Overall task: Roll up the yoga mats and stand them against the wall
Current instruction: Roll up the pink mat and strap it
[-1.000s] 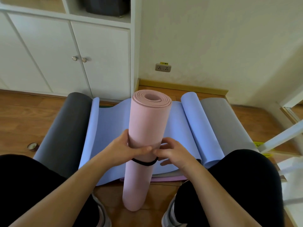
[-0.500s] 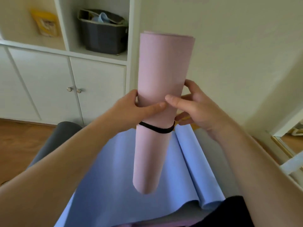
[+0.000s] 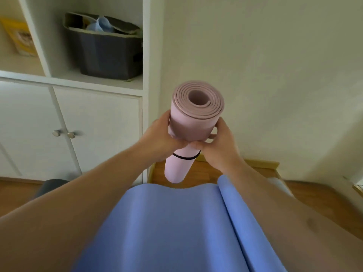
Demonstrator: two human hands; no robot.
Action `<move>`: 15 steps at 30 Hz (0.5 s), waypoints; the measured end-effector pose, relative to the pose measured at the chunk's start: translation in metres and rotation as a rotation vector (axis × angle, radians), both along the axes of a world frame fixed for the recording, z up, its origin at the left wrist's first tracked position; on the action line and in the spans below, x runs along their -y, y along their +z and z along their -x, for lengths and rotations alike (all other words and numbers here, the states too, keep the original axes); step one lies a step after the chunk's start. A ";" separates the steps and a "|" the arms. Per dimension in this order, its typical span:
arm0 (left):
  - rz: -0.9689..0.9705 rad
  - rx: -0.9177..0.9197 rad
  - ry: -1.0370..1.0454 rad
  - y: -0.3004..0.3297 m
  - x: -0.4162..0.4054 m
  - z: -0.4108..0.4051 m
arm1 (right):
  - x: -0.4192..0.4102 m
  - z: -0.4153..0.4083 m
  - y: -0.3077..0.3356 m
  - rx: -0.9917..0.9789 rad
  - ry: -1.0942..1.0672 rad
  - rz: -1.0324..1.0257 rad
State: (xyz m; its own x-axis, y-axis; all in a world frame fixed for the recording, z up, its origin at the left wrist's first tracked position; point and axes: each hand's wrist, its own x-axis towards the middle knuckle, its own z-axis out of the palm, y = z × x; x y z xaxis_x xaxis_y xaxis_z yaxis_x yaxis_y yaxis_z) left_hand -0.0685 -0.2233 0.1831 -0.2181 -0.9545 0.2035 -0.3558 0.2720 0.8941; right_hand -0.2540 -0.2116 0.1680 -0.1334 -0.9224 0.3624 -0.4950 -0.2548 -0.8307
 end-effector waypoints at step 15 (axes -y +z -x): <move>-0.187 -0.041 0.172 -0.124 0.240 0.004 | 0.277 -0.017 -0.143 -0.015 0.013 -0.073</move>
State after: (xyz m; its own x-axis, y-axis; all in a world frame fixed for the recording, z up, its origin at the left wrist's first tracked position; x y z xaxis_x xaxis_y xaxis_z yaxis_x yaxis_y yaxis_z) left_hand -0.0724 -0.4636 0.0588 -0.0445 -0.9987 0.0253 -0.3449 0.0392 0.9378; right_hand -0.2370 -0.4884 0.0254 -0.1164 -0.9480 0.2962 -0.5049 -0.2003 -0.8396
